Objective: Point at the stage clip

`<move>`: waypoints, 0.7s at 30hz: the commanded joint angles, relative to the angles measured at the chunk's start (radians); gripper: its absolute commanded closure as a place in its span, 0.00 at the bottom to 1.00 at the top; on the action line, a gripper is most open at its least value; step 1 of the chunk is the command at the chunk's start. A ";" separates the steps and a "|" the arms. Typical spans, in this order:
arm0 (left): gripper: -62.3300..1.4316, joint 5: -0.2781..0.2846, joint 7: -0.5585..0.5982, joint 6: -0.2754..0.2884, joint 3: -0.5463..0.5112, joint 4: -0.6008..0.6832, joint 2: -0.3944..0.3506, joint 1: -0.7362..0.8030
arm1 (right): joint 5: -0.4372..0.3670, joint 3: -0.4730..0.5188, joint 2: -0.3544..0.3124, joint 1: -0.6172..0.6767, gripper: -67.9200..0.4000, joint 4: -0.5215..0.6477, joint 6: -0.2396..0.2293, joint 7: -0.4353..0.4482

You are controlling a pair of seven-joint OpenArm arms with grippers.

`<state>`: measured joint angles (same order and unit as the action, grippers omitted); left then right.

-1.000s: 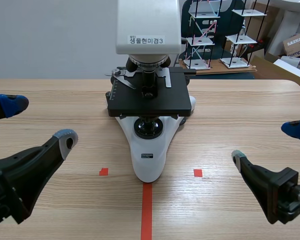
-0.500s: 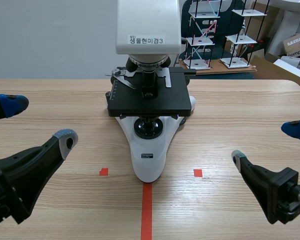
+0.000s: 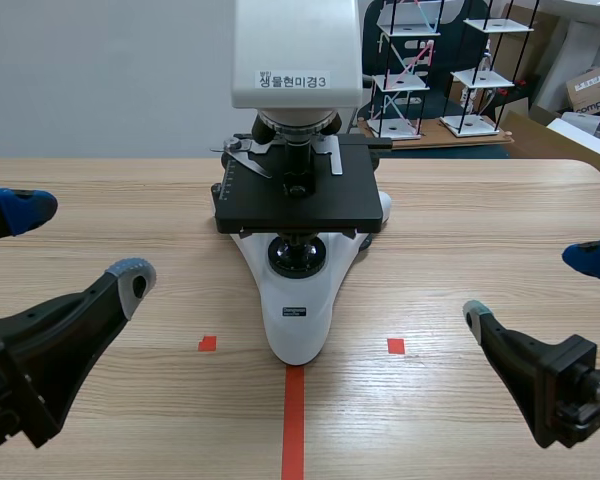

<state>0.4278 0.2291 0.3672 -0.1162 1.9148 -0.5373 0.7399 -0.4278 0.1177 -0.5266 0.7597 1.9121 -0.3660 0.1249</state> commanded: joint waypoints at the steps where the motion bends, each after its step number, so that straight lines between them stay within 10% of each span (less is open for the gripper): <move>1: 0.00 0.006 0.017 -0.006 -0.005 0.011 0.005 0.007 | -0.007 0.006 -0.011 -0.009 0.02 0.011 0.000 0.012; 5: 0.08 0.006 0.017 -0.016 -0.005 0.010 0.005 0.007 | -0.007 0.006 -0.011 -0.009 0.02 0.011 0.000 0.012; 11: 0.94 -0.057 0.037 -0.043 -0.011 0.004 -0.006 -0.052 | -0.007 0.006 -0.011 -0.009 0.02 0.011 0.000 0.013; 21: 0.96 -0.085 -0.068 -0.038 0.015 -0.125 -0.031 -0.352 | -0.007 0.006 -0.011 -0.009 0.02 0.011 0.000 0.015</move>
<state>0.3424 0.1520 0.3187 -0.1135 1.7947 -0.5682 0.4011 -0.4278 0.1177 -0.5266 0.7597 1.9121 -0.3660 0.1253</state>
